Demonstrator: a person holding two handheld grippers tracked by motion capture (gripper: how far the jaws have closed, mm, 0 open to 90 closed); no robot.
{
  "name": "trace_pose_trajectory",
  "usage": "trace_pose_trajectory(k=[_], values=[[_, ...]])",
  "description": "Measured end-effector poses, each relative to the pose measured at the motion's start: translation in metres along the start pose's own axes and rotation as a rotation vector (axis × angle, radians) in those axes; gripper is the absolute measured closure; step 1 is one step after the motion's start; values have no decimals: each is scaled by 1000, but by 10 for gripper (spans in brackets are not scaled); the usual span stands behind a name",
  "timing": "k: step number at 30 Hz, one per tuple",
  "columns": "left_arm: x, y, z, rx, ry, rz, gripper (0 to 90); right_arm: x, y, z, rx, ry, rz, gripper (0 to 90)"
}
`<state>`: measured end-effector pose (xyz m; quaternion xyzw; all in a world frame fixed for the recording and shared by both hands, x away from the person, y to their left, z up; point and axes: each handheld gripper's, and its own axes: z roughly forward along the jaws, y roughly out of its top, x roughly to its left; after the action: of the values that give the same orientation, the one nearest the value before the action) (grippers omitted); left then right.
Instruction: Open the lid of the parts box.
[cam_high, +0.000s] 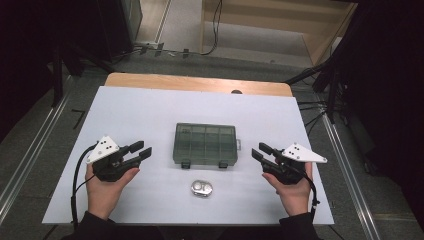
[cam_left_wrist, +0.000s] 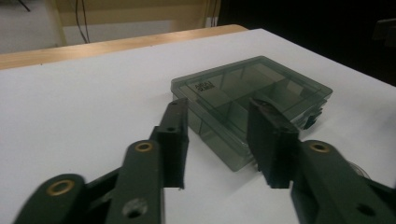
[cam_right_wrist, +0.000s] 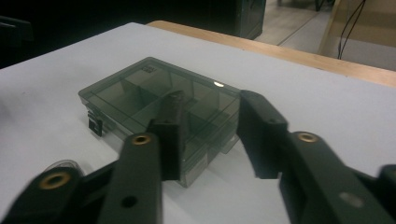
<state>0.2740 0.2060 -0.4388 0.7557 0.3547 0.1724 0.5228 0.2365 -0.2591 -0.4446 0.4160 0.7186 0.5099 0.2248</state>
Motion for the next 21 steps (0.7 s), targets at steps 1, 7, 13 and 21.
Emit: trace_pose_trajectory(k=[1, 7, 13, 21], values=[[0, 0, 0, 0, 0, 0, 678, 0, 2, 2, 5, 2, -2, 698], [-2, 7, 17, 63, -6, -3, 840, -4, 10, 13, 61, 32, 41, 781], [-3, 9, 30, 88, -36, -10, 891, -5, 19, 21, 72, 74, 48, 881], [1, 0, 44, 144, -134, -10, 893, -16, 16, 37, 112, 51, -111, 884]])
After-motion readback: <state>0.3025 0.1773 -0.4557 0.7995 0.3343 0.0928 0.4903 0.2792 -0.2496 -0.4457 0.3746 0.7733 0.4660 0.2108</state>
